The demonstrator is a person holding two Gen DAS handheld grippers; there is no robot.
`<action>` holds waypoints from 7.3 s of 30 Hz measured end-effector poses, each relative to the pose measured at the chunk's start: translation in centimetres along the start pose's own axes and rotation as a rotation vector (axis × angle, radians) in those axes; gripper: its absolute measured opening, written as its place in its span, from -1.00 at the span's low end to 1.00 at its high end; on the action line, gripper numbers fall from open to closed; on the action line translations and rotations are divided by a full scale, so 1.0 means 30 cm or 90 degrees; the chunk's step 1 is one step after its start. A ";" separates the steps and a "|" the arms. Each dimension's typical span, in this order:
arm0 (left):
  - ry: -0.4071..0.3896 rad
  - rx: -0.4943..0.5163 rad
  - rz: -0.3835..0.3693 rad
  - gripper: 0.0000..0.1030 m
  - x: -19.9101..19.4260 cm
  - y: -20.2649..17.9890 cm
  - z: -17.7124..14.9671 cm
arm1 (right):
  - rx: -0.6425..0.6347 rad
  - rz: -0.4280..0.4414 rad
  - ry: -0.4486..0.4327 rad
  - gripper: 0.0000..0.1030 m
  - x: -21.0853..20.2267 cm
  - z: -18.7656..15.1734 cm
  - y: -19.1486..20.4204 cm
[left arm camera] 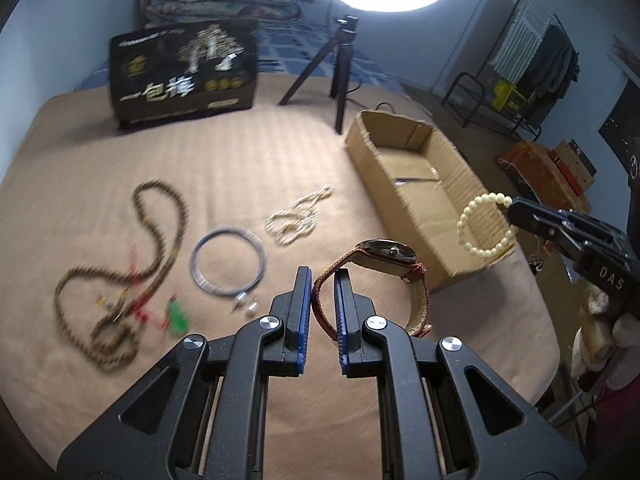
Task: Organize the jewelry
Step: 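Carry the watch with the left tool into the cardboard box while the right tool drops the bracelet there, then move both open tools back toward the jewelry on the blanket, then grasp the brown wooden bead mala with the left tool while the right tool grasps the pearl earrings, then lift the mala with the left tool over the box while the right tool carries the earrings there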
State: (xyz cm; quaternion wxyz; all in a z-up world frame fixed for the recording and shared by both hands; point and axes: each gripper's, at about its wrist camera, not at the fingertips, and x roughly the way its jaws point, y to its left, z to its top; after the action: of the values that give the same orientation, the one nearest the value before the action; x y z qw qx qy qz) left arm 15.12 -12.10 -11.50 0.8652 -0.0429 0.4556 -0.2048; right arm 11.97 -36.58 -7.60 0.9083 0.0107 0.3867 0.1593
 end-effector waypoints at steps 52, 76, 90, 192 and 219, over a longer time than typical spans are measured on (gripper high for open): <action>0.000 0.052 0.005 -0.47 0.228 -0.238 0.202 | 0.010 -0.092 0.004 0.32 0.018 -0.033 -0.165; -0.061 0.023 0.066 0.14 -0.105 0.092 0.052 | -0.032 -0.042 -0.011 0.65 -0.028 -0.015 0.081; -0.012 -0.074 0.124 0.14 -0.198 0.475 -0.185 | -0.096 0.035 0.053 0.45 0.158 -0.037 0.306; -0.214 -0.070 0.091 -0.80 -0.614 0.422 0.092 | -0.096 0.024 0.016 -0.86 0.015 0.045 0.300; -0.288 0.047 -0.017 -0.80 -0.637 -0.041 0.400 | -0.027 -0.054 -0.020 -0.86 -0.154 0.050 -0.003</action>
State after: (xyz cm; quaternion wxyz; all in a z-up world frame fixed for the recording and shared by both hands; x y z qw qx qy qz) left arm 14.84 -7.06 10.53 0.9435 -0.0623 0.2418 -0.2179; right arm 10.06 -37.90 -3.35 0.9202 -0.0223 0.3693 0.1281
